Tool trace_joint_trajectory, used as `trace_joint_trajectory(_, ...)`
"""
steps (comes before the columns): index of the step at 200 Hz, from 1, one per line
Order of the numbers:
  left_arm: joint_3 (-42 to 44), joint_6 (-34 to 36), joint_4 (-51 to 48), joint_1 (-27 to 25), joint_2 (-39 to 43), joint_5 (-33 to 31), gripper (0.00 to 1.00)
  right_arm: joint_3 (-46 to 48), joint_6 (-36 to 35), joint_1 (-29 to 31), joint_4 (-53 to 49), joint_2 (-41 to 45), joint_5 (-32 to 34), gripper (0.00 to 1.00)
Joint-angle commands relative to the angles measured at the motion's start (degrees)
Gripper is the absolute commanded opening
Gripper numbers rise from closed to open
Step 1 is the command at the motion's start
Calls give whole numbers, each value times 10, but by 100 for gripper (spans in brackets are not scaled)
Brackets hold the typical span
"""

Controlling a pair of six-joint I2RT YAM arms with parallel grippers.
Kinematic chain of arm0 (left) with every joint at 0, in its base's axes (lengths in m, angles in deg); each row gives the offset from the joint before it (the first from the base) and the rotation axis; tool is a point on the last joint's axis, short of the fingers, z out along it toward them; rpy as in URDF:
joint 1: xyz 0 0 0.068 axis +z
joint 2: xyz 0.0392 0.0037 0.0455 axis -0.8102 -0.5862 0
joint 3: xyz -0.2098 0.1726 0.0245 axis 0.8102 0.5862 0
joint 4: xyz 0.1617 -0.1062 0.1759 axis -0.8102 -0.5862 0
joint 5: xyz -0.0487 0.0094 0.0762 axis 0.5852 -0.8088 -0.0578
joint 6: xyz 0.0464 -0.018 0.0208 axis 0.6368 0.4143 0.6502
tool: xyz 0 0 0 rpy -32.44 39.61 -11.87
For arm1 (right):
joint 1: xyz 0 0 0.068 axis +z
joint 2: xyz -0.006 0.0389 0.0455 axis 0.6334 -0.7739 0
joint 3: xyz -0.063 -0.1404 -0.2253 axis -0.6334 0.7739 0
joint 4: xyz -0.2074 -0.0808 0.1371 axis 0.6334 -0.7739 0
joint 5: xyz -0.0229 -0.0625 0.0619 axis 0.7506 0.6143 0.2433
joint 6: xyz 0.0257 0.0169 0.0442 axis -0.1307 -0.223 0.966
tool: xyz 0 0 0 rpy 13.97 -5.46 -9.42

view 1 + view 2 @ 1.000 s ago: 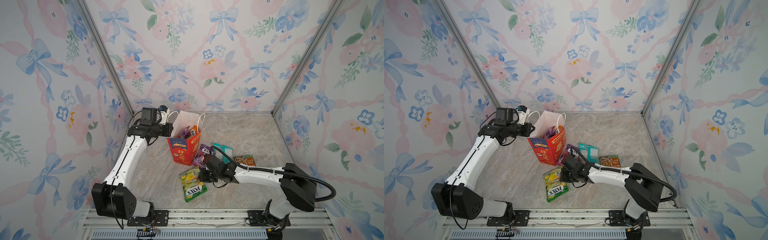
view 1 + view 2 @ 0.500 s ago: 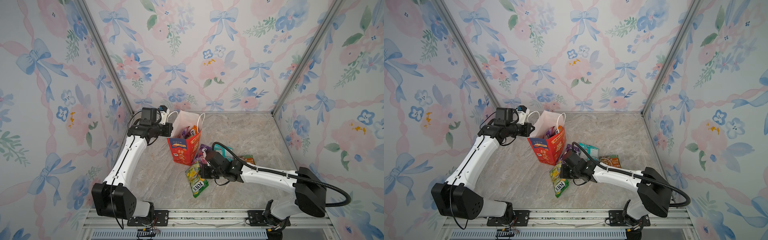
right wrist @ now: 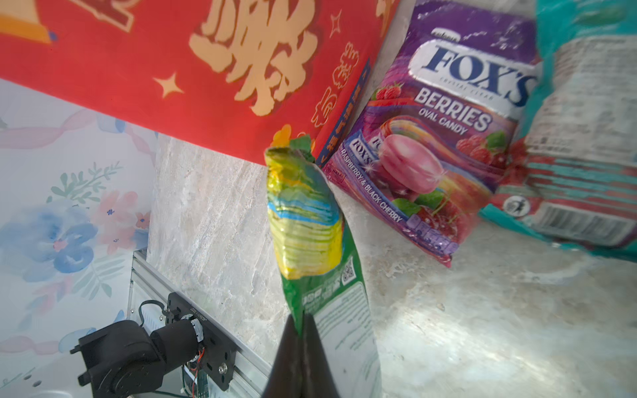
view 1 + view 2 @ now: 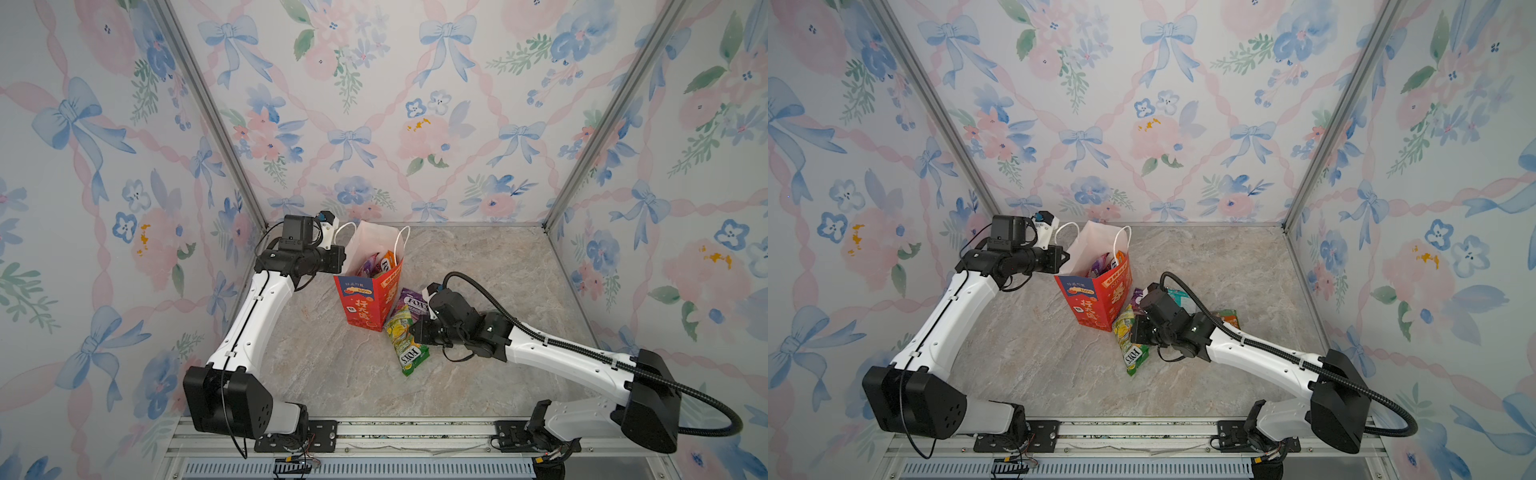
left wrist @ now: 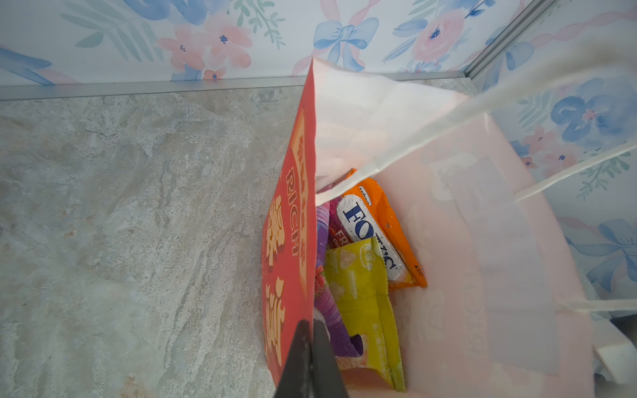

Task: Place the snacks into the paper bag
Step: 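Lift the Spring Tea packet with the right gripper, raising it high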

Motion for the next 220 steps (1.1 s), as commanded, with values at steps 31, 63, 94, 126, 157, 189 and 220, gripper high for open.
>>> trace_joint_trajectory(31, 3, -6, -19, 3, 8, 8, 0, -24, -27, -47, -29, 52, 21, 0)
trace_joint_trajectory(63, 2, -6, -19, 3, 7, 9, 0, -38, -46, -70, -50, 69, 31, 0)
trace_joint_trajectory(94, 1, -6, -19, 2, 4, 12, 0, -66, -70, -93, -64, 78, 36, 0)
trace_joint_trajectory(126, 3, -8, -19, 2, 7, 14, 0, -118, -104, -122, -79, 77, 45, 0)
trace_joint_trajectory(157, 5, -7, -19, 2, 10, 14, 0, -178, -138, -150, -77, 61, 52, 0)
trace_joint_trajectory(189, 5, -6, -20, 2, 13, 17, 0, -252, -184, -169, -80, 28, 58, 0)
trace_joint_trajectory(220, 8, -6, -20, 2, 14, 17, 0, -339, -231, -178, -98, -13, 68, 0)
